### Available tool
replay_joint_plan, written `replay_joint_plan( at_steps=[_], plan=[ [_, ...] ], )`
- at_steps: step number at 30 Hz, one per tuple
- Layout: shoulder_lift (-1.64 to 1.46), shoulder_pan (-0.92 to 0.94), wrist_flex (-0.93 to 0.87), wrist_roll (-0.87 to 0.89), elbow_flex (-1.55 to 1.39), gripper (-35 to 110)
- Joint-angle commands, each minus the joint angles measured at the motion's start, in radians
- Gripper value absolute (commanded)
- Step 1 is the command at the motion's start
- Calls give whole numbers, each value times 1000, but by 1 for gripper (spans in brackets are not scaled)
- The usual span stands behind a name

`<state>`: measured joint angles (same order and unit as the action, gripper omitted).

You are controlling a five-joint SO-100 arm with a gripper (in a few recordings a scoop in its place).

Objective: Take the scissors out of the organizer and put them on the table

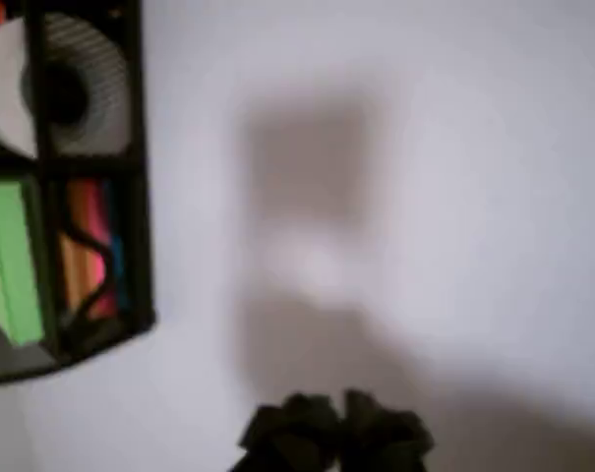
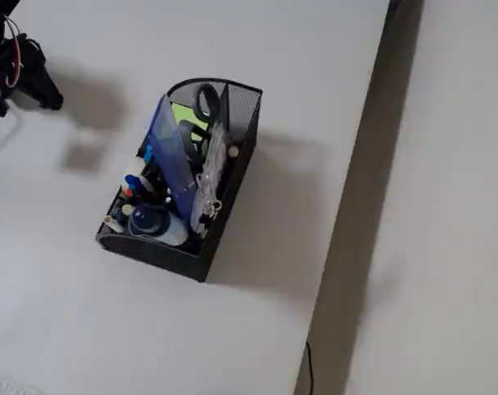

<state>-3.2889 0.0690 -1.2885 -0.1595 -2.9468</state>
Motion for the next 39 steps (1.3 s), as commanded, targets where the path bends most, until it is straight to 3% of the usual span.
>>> replay_joint_plan(
  at_steps=[1,21,30,32,39],
  plan=[
    [0,5,-14,-18,-23,0],
    [0,5,-14,-18,-23,0],
    [0,48,265,-46,-43,4],
    [2,77,333,-133,-9,6],
    [77,75,436,-80,264,23]
  ],
)
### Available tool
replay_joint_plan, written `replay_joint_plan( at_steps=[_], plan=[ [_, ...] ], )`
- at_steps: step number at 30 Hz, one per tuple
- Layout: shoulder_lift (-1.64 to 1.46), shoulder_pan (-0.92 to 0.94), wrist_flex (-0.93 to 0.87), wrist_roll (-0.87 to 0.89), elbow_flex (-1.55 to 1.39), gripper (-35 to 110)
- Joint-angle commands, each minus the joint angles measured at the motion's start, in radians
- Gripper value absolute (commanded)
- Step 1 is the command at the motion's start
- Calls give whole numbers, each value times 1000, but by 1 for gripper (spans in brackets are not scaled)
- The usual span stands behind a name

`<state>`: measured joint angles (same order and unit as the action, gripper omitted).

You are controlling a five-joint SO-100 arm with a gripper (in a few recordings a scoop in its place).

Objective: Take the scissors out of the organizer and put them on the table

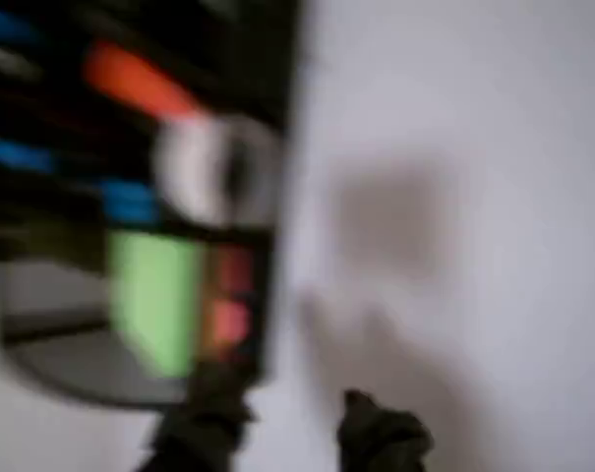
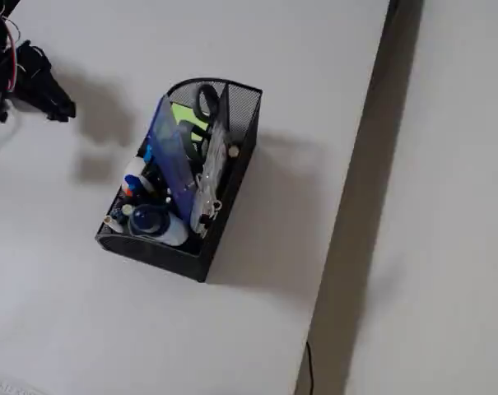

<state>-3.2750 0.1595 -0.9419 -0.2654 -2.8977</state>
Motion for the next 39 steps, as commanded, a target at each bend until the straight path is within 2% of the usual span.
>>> replay_joint_plan(
  at_steps=[1,6,11,17,29,39],
  plan=[
    [156,-26,112,48,291,24],
    [652,-35,179,143,706,24],
    [957,-67,196,218,1028,26],
    [1232,-77,245,264,1282,26],
    [1646,-94,242,319,1709,25],
    [1819,-103,276,322,1832,25]
  ],
)
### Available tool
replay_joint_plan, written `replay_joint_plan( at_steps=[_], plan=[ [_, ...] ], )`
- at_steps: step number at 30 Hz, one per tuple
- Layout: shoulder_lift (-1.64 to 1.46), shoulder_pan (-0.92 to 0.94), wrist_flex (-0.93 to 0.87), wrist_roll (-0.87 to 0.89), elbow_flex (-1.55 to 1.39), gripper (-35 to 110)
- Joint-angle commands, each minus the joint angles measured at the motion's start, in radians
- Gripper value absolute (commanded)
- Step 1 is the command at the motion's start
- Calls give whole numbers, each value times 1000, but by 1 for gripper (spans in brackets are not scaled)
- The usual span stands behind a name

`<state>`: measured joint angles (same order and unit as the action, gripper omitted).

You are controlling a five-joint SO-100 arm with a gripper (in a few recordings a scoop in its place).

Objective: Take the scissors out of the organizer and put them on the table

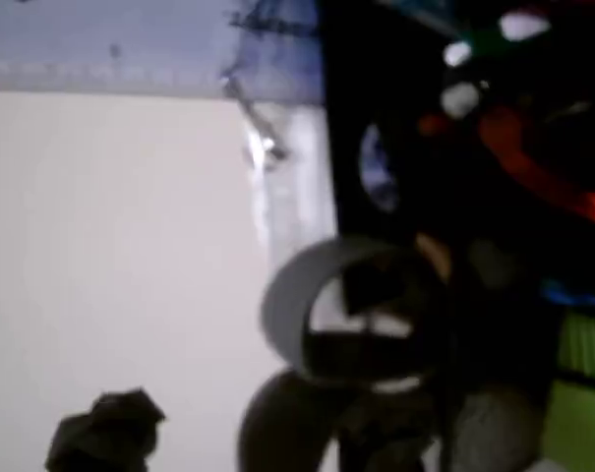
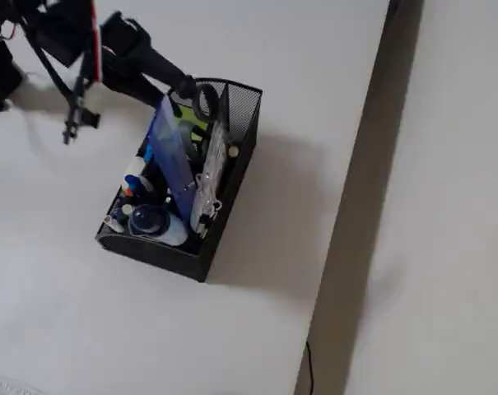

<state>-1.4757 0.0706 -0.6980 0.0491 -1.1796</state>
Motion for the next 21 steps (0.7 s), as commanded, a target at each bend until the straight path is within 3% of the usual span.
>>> replay_joint_plan(
  at_steps=[1,15,21],
  plan=[
    [32,-14,34,8,121,25],
    [156,18,60,-5,218,24],
    [199,32,72,-5,259,14]
  ],
)
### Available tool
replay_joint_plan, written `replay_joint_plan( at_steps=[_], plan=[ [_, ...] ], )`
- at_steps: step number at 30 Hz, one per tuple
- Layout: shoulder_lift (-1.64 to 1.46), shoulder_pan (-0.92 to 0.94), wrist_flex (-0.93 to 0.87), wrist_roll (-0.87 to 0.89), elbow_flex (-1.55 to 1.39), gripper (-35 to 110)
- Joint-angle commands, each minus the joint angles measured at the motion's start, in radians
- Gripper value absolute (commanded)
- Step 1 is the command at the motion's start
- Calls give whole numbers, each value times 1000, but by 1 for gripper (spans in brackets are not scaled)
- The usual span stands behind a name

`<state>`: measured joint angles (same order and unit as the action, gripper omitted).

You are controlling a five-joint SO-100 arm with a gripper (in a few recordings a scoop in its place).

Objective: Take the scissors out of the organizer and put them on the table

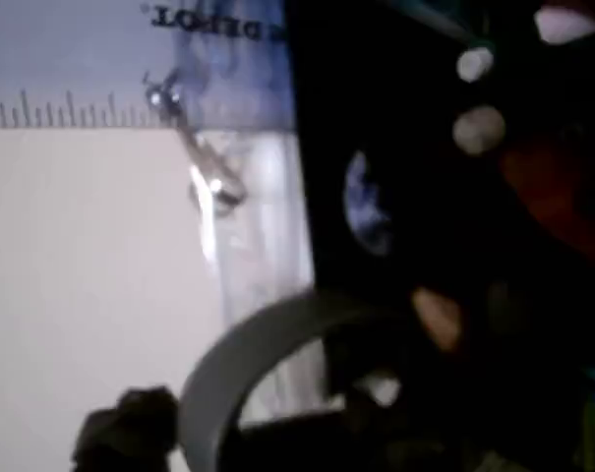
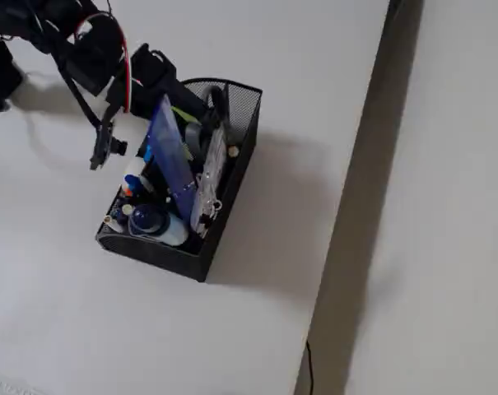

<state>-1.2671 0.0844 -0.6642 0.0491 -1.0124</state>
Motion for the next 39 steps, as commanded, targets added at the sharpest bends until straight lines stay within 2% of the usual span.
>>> replay_joint_plan(
  at_steps=[1,5,13,23,30,39],
  plan=[
    [-5,18,40,-5,92,11],
    [-6,23,34,3,92,0],
    [-164,18,-31,11,92,0],
    [-563,21,-219,12,92,0],
    [-819,61,-462,15,92,0],
    [-1031,167,-943,6,83,0]
  ],
)
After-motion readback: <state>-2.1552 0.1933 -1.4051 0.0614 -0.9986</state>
